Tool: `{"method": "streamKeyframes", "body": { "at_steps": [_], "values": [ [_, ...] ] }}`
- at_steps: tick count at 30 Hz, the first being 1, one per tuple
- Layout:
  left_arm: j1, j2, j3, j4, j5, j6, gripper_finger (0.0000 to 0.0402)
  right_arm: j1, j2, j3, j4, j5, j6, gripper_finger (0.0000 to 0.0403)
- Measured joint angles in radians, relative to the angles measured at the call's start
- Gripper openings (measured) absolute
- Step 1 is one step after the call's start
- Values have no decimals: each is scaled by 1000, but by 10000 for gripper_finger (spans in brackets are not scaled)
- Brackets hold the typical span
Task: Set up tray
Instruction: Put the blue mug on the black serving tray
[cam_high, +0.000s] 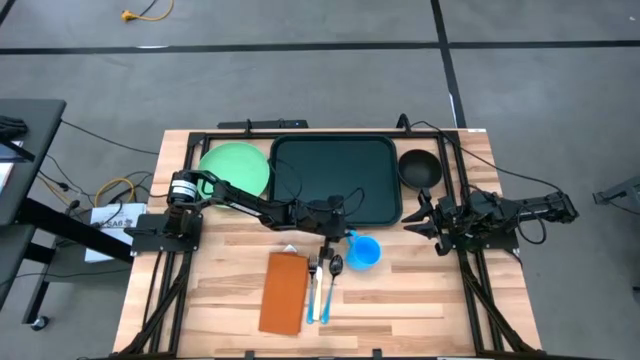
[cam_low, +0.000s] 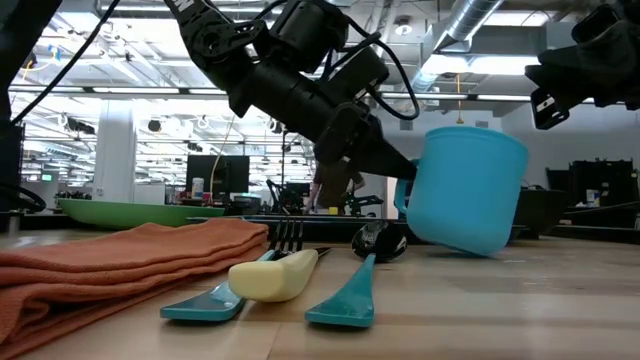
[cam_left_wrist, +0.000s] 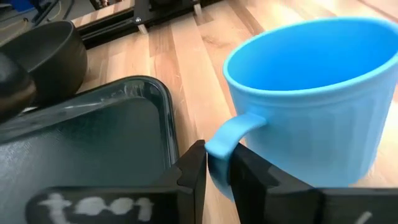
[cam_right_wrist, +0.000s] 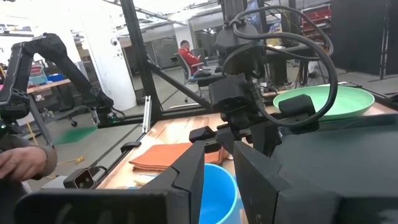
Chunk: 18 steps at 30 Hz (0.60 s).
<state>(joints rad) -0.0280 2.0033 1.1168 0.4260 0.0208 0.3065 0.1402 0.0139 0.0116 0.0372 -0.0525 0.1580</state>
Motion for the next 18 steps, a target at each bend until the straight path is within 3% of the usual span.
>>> {"method": "streamKeyframes", "body": {
  "at_steps": [18],
  "values": [
    [7, 0, 0, 86, -6, -40, 48, 0, 0, 0, 0, 0, 2, 82]
  ]
}}
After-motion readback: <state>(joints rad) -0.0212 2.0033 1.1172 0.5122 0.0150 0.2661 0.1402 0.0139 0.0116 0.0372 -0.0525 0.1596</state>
